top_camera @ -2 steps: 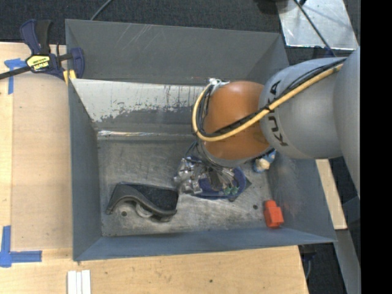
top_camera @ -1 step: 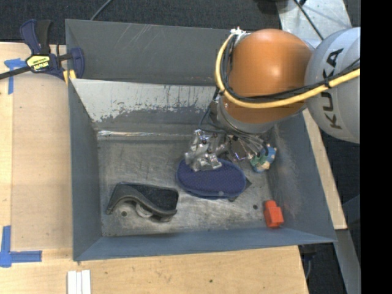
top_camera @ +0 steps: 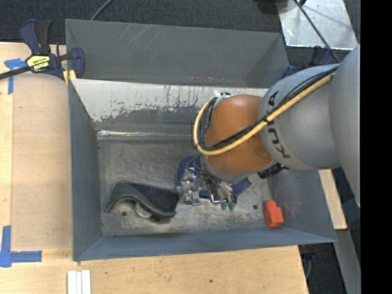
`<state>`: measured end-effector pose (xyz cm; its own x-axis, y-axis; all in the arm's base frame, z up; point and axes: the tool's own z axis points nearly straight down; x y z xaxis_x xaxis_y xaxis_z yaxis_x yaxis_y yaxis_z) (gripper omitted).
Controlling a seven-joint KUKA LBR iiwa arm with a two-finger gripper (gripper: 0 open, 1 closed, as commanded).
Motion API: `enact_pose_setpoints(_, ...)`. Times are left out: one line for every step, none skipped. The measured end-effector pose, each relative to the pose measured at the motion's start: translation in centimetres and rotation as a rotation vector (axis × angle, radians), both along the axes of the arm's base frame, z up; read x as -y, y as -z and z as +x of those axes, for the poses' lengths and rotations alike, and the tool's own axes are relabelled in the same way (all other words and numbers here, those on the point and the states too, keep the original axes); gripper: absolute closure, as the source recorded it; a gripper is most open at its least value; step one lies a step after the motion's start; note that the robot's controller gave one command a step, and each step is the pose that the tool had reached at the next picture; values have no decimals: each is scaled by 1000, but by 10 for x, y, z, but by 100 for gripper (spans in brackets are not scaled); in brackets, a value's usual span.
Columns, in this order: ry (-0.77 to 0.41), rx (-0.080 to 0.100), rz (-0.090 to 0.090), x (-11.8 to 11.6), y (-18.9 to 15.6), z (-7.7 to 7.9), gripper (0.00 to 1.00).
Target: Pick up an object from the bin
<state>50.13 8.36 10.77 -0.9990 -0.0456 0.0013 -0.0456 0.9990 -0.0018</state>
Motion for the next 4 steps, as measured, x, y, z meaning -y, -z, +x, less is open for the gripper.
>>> enact_pose_setpoints(60, 6, 2, 29, -13, 20, 100)
enact_pose_setpoints(-157, 5, 4, 32, 16, 75, 100)
enact_pose_setpoints(-362, 13, 1, 36, -135, 70, 100)
enact_pose_setpoints(-359, 5, 2, 36, -131, 69, 0)
